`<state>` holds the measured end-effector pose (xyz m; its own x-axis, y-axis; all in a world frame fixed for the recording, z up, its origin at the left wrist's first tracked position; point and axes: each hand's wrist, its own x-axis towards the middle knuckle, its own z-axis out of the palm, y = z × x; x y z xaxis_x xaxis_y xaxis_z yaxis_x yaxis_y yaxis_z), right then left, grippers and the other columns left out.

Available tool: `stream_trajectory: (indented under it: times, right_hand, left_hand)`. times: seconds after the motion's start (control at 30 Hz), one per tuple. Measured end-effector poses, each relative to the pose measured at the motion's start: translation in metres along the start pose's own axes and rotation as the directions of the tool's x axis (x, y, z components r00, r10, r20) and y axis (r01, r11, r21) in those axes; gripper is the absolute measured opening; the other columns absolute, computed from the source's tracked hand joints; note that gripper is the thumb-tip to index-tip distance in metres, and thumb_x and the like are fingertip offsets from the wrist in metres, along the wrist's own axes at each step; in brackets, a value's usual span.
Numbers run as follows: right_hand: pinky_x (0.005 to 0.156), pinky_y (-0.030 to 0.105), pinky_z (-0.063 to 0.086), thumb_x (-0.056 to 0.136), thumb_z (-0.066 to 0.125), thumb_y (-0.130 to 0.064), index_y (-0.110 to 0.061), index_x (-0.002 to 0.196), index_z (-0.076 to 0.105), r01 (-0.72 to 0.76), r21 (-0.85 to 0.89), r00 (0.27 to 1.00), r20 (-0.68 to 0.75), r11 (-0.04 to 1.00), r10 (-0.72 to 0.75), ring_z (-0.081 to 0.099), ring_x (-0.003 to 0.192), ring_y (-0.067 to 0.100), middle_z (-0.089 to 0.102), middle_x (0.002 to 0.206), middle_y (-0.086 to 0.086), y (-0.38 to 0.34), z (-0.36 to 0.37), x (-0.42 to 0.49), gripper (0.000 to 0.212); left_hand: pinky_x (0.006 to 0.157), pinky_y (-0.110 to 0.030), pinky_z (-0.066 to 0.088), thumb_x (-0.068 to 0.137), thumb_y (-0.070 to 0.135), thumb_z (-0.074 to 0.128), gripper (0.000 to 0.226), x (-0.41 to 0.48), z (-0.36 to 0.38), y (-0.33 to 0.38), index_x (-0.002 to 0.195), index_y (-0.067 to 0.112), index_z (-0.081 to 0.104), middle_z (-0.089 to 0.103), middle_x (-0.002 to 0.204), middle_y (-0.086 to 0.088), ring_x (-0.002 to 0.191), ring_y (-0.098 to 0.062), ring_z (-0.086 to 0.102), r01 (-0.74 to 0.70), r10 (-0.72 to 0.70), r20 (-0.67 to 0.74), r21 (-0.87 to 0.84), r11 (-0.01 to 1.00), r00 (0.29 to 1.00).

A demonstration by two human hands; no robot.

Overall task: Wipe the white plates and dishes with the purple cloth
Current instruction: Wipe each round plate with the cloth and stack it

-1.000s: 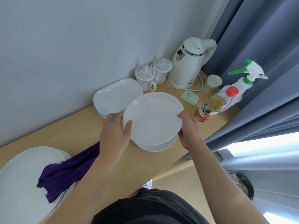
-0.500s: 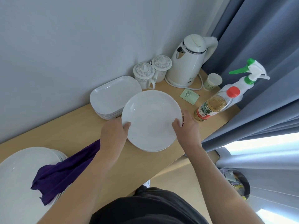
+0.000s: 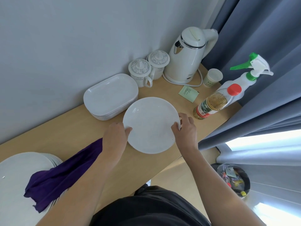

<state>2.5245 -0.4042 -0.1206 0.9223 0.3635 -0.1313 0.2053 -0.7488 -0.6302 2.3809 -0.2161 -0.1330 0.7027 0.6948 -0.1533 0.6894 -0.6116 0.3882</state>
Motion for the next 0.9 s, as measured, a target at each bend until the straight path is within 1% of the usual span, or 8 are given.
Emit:
stream_trajectory:
  times: [0.23,0.4,0.47,0.53,0.6,0.7,0.8,0.9]
  right_hand:
    - [0.071,0.029,0.044,0.102,0.051,-0.018,-0.016,0.138,0.051,-0.03,-0.035,0.999,0.033,0.999,0.031,0.051,0.088,0.017,0.05,0.126,0.009,0.008,0.009,0.004,0.036]
    - [0.071,0.032,0.045,0.102,0.049,-0.018,-0.017,0.139,0.049,-0.022,-0.023,0.999,0.048,0.999,0.024,0.05,0.087,0.02,0.052,0.126,0.008,0.012,0.014,0.004,0.037]
    - [0.074,0.034,0.046,0.101,0.05,-0.019,-0.016,0.139,0.048,-0.008,-0.058,0.999,0.05,0.998,0.011,0.053,0.095,0.024,0.052,0.128,0.008,0.011,0.015,0.004,0.038]
    - [0.086,0.037,0.045,0.099,0.052,-0.02,-0.016,0.142,0.045,0.019,-0.144,0.999,0.039,0.989,-0.013,0.048,0.115,0.03,0.048,0.134,0.008,0.009,0.015,0.003,0.044]
    - [0.099,0.042,0.04,0.096,0.057,-0.021,-0.017,0.145,0.042,0.064,-0.191,0.998,0.002,0.979,-0.065,0.04,0.124,0.031,0.045,0.138,0.008,0.0,0.013,0.001,0.052]
    - [0.104,0.044,0.04,0.093,0.059,-0.018,-0.014,0.142,0.047,0.218,-0.1,0.975,-0.02,0.971,-0.221,0.042,0.124,0.031,0.049,0.137,0.009,-0.026,0.015,-0.004,0.051]
    - [0.102,0.041,0.042,0.09,0.059,-0.014,-0.009,0.132,0.057,0.444,0.012,0.896,0.013,0.896,-0.444,0.05,0.118,0.031,0.056,0.128,0.012,-0.059,0.029,-0.017,0.043]
    - [0.101,0.03,0.037,0.09,0.059,-0.013,-0.008,0.129,0.059,0.572,0.098,0.803,0.139,0.814,-0.58,0.052,0.115,0.028,0.057,0.125,0.01,-0.088,0.05,-0.041,0.039]
  left_hand:
    - [0.05,-0.027,0.026,0.095,0.034,0.062,0.036,0.002,0.006,-0.003,0.069,0.01,0.056,0.054,0.062,-0.004,0.057,-0.019,0.048,-0.002,0.002,-0.001,0.006,1.0,1.0]
    - [0.049,-0.028,0.028,0.095,0.037,0.061,0.038,0.002,0.008,-0.005,0.069,0.01,0.056,0.052,0.06,-0.002,0.055,-0.02,0.05,0.015,-0.015,-0.003,-0.002,1.0,1.0]
    - [0.05,-0.029,0.031,0.096,0.041,0.059,0.038,0.001,0.007,-0.005,0.072,0.011,0.057,0.054,0.062,-0.002,0.057,-0.02,0.052,0.024,-0.024,-0.002,0.015,1.0,1.0]
    - [0.049,-0.029,0.035,0.096,0.051,0.053,0.044,-0.001,0.004,-0.004,0.076,0.013,0.059,0.056,0.063,-0.001,0.057,-0.019,0.054,0.028,-0.027,-0.007,0.104,0.994,1.0]
    - [0.048,-0.028,0.036,0.096,0.058,0.045,0.05,-0.005,-0.004,-0.002,0.078,0.014,0.06,0.058,0.065,0.001,0.057,-0.019,0.055,0.028,-0.022,-0.032,0.172,0.985,0.999]
    - [0.05,-0.03,0.034,0.098,0.053,0.045,0.044,-0.013,-0.022,0.0,0.088,0.014,0.062,0.06,0.073,0.002,0.064,-0.021,0.056,0.016,0.001,-0.096,0.174,0.985,0.995]
    - [0.06,-0.036,0.046,0.096,0.041,0.054,0.03,-0.026,-0.04,-0.008,0.103,0.014,0.066,0.064,0.088,-0.002,0.081,-0.024,0.059,0.016,0.009,-0.167,0.148,0.989,0.986]
    - [0.067,-0.04,0.052,0.094,0.032,0.058,0.028,-0.046,-0.059,-0.031,0.108,0.011,0.069,0.066,0.093,-0.006,0.085,-0.026,0.06,0.073,-0.041,-0.23,0.131,0.989,0.972]
